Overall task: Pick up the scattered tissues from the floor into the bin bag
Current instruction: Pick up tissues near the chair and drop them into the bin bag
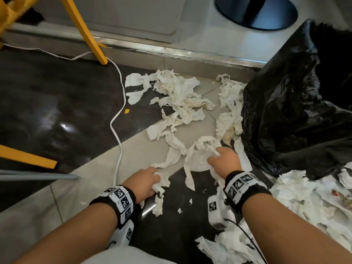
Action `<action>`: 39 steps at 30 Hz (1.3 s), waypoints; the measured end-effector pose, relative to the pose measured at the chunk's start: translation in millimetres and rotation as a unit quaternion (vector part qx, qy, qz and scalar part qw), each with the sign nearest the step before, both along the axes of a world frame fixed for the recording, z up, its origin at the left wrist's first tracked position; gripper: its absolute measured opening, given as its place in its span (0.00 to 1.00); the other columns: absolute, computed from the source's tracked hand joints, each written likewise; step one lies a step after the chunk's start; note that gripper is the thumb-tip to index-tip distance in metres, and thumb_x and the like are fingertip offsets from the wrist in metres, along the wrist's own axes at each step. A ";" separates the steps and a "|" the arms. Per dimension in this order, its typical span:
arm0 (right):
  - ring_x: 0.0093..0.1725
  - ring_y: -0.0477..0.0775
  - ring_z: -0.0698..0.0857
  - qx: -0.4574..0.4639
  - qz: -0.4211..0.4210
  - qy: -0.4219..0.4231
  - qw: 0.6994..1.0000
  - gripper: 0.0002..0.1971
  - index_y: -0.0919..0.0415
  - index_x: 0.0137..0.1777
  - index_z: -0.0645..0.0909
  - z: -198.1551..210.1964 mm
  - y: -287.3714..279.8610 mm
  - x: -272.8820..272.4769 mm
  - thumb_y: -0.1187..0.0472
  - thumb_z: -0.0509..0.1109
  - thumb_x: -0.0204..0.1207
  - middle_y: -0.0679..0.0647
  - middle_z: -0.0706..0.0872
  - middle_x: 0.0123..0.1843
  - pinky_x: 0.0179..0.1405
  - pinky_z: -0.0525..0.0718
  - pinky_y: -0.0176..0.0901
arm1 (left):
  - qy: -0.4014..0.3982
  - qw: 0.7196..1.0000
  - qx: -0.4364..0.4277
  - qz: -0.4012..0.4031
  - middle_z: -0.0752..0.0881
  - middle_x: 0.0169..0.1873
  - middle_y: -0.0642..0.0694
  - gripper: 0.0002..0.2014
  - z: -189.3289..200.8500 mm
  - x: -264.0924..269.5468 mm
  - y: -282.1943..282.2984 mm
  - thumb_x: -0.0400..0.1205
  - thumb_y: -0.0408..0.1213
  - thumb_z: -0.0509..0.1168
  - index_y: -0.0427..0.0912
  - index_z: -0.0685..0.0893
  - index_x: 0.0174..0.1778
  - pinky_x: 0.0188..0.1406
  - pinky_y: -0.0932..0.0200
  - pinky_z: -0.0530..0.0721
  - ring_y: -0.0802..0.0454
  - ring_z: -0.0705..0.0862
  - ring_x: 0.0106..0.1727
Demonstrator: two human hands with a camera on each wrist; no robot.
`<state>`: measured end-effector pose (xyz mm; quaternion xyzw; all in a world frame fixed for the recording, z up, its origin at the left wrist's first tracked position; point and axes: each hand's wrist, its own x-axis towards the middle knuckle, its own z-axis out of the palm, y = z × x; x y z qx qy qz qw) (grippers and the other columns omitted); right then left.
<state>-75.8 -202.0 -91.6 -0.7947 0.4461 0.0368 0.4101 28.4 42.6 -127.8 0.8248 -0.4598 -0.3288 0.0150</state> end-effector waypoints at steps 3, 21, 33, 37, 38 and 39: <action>0.43 0.68 0.89 0.122 -0.106 -0.079 0.984 0.16 0.65 0.54 0.82 17.5 -16.0 6.5 0.68 0.69 0.65 0.65 0.89 0.42 0.44 0.89 0.61 | 0.013 0.995 -0.041 0.090 0.77 0.46 0.48 0.04 7.3 2.6 -9.4 0.76 0.39 0.65 0.45 0.80 0.44 0.50 0.56 0.78 0.45 0.82 0.51; 0.26 0.51 0.64 0.131 -0.138 -0.641 0.744 0.18 0.54 0.25 0.62 304.4 -202.2 -25.8 0.60 0.66 0.73 0.49 0.62 0.26 0.27 0.66 0.41 | -0.046 0.990 -0.055 0.121 0.77 0.40 0.57 0.14 112.5 31.0 -75.0 0.69 0.43 0.72 0.63 0.72 0.33 0.43 0.65 0.71 0.58 0.80 0.45; 0.72 0.58 0.75 -0.138 -0.048 -0.104 0.984 0.34 0.50 0.78 0.67 267.0 -299.7 -93.8 0.46 0.71 0.73 0.56 0.76 0.74 0.70 0.70 0.46 | 0.013 0.978 -0.186 0.090 0.73 0.67 0.45 0.30 316.3 -15.0 -321.2 0.72 0.39 0.53 0.52 0.64 0.74 0.60 0.54 0.73 0.47 0.74 0.63; 0.60 0.49 0.80 -0.164 -0.145 -0.304 0.927 0.22 0.49 0.69 0.77 293.7 -305.8 -110.7 0.50 0.69 0.74 0.50 0.82 0.61 0.60 0.74 0.42 | -0.011 0.984 -0.177 0.017 0.66 0.73 0.42 0.30 308.2 -65.7 -416.8 0.82 0.34 0.56 0.49 0.53 0.80 0.51 0.59 0.77 0.48 0.79 0.56; 0.58 0.48 0.80 -0.160 -0.155 -0.340 0.914 0.21 0.49 0.67 0.78 298.2 -305.1 -112.2 0.50 0.68 0.74 0.49 0.83 0.60 0.57 0.75 0.42 | -0.027 0.986 -0.164 -0.010 0.66 0.75 0.40 0.31 304.8 -76.5 -431.3 0.83 0.37 0.58 0.50 0.52 0.80 0.56 0.55 0.78 0.44 0.79 0.61; 0.56 0.47 0.81 -0.158 -0.157 -0.365 0.904 0.19 0.49 0.65 0.79 303.4 -302.6 -113.4 0.51 0.68 0.74 0.48 0.84 0.58 0.54 0.75 0.41 | -0.048 0.987 -0.147 -0.031 0.66 0.75 0.38 0.33 301.4 -84.0 -441.0 0.82 0.40 0.61 0.50 0.52 0.80 0.62 0.51 0.78 0.41 0.78 0.65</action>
